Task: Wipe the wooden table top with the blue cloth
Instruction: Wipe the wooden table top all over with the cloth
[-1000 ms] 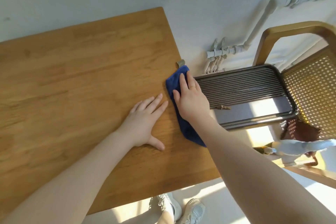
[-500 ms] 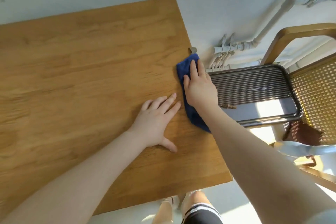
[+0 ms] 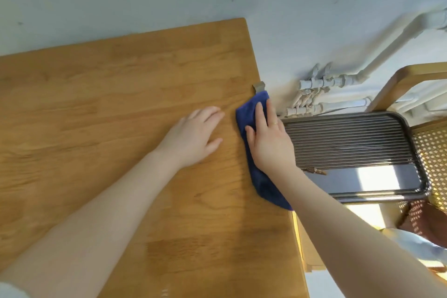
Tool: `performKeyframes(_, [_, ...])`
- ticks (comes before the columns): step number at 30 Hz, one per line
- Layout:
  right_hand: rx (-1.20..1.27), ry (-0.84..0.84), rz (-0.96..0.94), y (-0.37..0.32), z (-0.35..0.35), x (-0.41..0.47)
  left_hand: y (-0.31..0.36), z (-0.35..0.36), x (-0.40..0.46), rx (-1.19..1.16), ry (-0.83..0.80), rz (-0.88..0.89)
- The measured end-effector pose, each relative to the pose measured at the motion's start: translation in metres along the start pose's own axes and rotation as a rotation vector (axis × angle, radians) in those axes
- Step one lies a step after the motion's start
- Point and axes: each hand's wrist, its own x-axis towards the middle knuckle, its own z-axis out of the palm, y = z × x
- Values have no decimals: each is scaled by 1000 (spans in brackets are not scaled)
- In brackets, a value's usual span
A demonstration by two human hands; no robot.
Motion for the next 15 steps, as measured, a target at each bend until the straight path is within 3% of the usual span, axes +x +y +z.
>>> performKeyframes(5, [23, 0, 8, -14, -10, 75, -6, -11, 32, -7, 42, -153])
performKeyframes(10, [29, -42, -133, 1, -10, 27, -6, -28, 65, -39, -22, -253])
performKeyframes(15, [167, -83, -166, 6, -10, 48, -12, -28, 99, 95, -119, -198])
